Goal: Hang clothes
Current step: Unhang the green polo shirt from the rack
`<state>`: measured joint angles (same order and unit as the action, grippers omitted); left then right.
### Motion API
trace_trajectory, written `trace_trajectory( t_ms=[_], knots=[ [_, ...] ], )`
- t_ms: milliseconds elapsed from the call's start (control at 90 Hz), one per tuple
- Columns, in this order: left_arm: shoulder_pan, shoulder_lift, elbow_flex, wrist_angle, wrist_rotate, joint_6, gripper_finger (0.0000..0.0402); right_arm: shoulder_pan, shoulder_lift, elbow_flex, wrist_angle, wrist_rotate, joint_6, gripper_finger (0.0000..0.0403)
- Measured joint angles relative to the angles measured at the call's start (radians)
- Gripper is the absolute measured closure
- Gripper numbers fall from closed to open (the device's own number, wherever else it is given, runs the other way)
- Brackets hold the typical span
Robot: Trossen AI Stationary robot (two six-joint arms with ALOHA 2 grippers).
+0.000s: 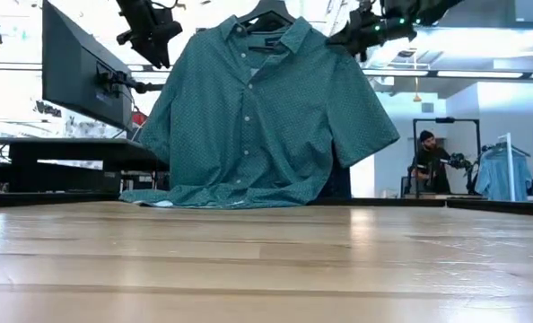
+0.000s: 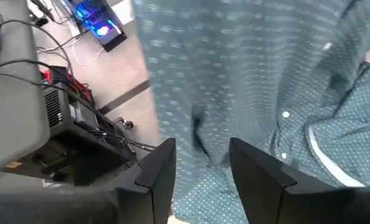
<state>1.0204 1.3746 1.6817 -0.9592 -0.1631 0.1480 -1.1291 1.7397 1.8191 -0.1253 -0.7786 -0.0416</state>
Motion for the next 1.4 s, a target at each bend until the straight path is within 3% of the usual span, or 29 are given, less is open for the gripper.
trace_trajectory(
  t_ms=[267, 522, 856, 1222, 1400],
  knots=[
    [-0.030, 0.000, 0.000, -0.001, 0.000, -0.027, 0.0269, 0.053, 0.013, 0.000, 0.007, -0.014, -0.017, 0.0204],
    [-0.047, 0.000, -0.001, -0.001, 0.000, -0.043, 0.0269, 0.078, 0.035, -0.003, 0.044, 0.041, 0.019, 0.0306],
    [-0.052, 0.000, -0.001, -0.001, 0.000, -0.028, 0.0269, 0.030, 0.015, 0.149, -0.005, -0.017, -0.012, 0.0310],
    [-0.056, -0.012, 0.014, -0.003, -0.001, 0.001, 0.0269, 0.094, -0.042, 0.408, -0.441, 0.037, -0.054, 0.0311],
    [-0.114, -0.073, 0.105, -0.003, -0.001, 0.008, 0.0269, 0.208, -0.123, 0.501, -0.736, 0.272, -0.200, 0.0311]
  ],
)
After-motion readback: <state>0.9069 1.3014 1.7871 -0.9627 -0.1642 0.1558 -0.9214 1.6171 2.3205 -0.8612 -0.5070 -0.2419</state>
